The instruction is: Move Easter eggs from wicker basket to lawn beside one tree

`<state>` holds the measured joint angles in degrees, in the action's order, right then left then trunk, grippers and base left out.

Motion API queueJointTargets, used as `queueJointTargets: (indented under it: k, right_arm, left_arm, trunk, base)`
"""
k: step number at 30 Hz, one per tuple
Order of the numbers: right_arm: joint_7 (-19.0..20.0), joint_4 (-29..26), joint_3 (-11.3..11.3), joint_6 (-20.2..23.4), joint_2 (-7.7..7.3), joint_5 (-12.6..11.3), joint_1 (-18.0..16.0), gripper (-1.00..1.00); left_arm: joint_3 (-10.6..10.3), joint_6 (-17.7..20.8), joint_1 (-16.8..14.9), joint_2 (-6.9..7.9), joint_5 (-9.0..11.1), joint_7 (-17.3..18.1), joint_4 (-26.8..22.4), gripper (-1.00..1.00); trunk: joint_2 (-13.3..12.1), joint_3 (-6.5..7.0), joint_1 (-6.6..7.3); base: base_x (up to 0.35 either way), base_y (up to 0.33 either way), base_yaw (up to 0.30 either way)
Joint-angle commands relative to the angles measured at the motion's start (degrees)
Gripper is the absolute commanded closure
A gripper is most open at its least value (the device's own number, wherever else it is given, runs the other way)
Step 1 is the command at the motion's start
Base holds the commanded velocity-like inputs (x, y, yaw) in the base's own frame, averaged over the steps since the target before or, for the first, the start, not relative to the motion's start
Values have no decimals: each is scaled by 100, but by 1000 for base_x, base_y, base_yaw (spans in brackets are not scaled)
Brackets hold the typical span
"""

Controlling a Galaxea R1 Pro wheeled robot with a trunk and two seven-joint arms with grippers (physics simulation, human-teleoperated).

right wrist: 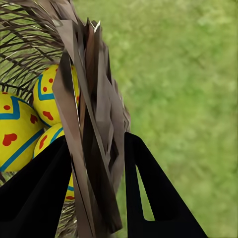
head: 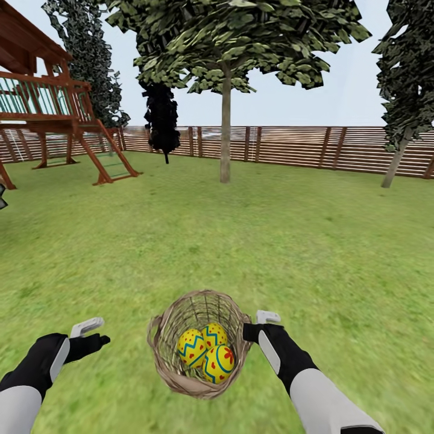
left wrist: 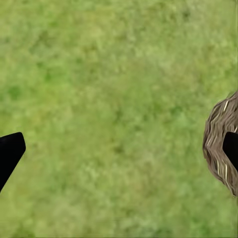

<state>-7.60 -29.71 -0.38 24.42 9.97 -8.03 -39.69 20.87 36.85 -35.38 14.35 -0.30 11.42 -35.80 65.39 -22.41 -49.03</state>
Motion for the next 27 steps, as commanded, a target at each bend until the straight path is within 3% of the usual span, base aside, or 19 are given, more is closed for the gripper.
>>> queueJointTargets:
  k: [1,27]
  right_arm:
    - [-40,-11,-6,18,3,-84,-4,100]
    - [-40,-8,-6,18,3,-84,-4,100]
  left_arm:
    - [22,15,-4,-2,-5,27,-6,-100]
    - [28,-30,-4,-2,3,27,-6,-100]
  trunk:
    - [4,-6,-4]
    - [4,-6,-4]
  base:
    - [326,0,0]
    - [326,0,0]
